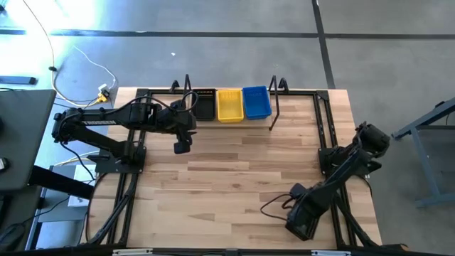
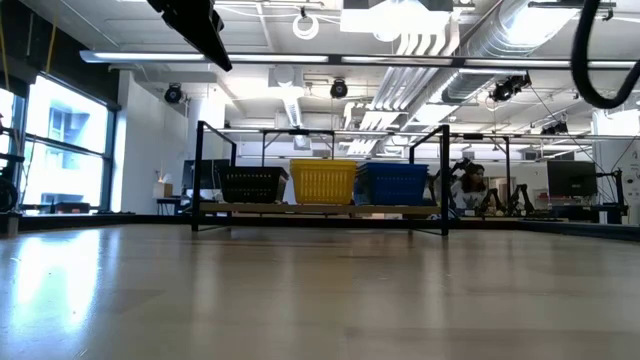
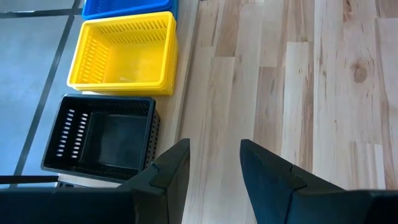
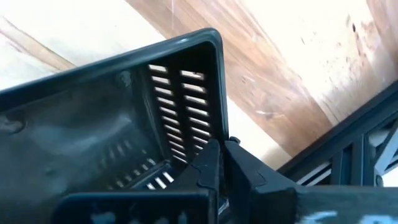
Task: Stack baskets on shelf by color
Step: Stack the black bin on top of the blue bin on the shelf
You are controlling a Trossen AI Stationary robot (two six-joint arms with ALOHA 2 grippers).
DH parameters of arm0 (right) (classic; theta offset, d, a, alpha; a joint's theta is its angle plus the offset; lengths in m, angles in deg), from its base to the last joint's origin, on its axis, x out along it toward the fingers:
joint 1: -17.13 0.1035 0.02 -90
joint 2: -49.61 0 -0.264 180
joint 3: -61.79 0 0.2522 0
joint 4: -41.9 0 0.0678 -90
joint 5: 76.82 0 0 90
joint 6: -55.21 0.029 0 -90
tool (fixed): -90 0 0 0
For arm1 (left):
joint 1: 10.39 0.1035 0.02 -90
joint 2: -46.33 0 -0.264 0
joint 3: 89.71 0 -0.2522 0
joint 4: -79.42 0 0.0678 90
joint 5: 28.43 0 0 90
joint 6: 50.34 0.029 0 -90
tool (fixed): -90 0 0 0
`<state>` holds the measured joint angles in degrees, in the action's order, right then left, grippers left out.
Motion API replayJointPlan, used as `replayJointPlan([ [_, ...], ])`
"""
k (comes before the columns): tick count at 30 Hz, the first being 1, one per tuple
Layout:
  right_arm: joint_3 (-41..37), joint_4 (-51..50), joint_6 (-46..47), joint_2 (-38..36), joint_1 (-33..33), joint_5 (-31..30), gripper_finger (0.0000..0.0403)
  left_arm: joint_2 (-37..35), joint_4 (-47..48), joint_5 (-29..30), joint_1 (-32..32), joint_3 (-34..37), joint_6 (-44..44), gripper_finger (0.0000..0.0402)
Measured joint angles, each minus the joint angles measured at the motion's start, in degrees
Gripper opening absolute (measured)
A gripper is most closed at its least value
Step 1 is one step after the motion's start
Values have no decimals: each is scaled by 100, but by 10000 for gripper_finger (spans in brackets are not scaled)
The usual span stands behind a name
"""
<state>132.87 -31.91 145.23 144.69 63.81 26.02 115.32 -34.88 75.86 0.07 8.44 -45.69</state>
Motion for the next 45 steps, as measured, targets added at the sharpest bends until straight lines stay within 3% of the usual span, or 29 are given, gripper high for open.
replayJointPlan([
  [11, 0, 330, 38, -155, -59, 43, 15, 0, 2, 0, 2, 0, 2, 130],
  [18, 2, 309, 515, -638, -57, -526, 53, 0, 2, -13, -1, 0, 2, 130],
  [31, -415, 836, 404, -656, -68, -348, 116, 0, 4, -9, 2, 0, 4, 130],
  [35, -594, 1088, 411, -654, -100, -248, 98, 2, 0, -13, 0, 0, 4, 130],
  [40, -638, 1124, 402, -657, -314, -229, 15, 0, -174, -153, -3, 0, 2, 130],
  [45, -632, 1186, 448, -813, -680, -258, 7, 0, -434, -778, -3, 0, 0, 130],
])
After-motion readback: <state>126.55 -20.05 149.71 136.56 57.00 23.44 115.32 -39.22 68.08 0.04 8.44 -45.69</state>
